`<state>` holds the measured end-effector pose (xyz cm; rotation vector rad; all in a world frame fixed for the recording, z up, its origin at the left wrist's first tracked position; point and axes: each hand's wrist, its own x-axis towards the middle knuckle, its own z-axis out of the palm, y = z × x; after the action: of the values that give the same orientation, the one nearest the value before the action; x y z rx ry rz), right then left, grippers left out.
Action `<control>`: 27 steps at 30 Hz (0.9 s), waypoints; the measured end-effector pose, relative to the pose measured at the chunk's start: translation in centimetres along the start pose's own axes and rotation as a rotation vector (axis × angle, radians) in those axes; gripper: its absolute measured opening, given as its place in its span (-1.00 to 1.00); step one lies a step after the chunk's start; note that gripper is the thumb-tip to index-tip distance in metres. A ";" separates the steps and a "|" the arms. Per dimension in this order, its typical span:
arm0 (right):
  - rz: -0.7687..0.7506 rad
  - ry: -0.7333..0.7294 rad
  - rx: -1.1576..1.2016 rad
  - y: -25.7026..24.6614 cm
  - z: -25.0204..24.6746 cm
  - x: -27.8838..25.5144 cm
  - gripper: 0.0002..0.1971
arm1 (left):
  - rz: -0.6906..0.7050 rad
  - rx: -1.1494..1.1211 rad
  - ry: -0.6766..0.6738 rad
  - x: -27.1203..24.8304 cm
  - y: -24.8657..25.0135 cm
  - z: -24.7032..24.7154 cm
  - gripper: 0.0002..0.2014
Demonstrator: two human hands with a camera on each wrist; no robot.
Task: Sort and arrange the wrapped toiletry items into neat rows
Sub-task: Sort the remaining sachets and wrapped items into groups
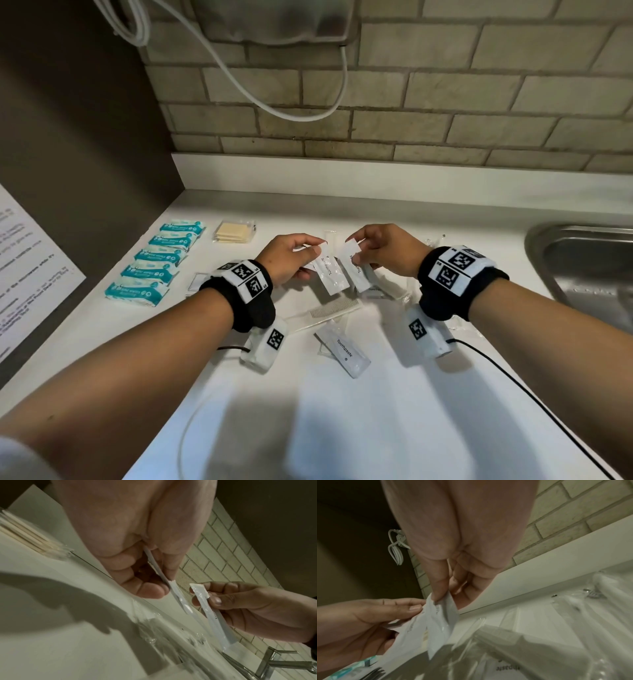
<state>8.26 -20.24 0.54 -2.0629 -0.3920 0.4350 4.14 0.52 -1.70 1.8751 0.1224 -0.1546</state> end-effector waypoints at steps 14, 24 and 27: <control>0.012 -0.084 -0.004 -0.8 1.7 0.9 -0.63 | -0.038 -0.156 -0.039 0.5 -0.3 1.5 -0.83; 0.035 -0.048 -0.228 -1.4 1.3 1.0 -0.79 | -0.140 -0.384 -0.056 0.1 0.1 1.7 -0.77; 0.021 -0.052 -0.258 -2.0 0.7 1.1 -0.78 | -0.143 -0.252 -0.005 0.0 -0.3 1.4 -0.69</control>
<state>8.73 -18.25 1.74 -2.3113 -0.4783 0.4712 4.07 -0.77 -2.39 1.6144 0.2607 -0.2309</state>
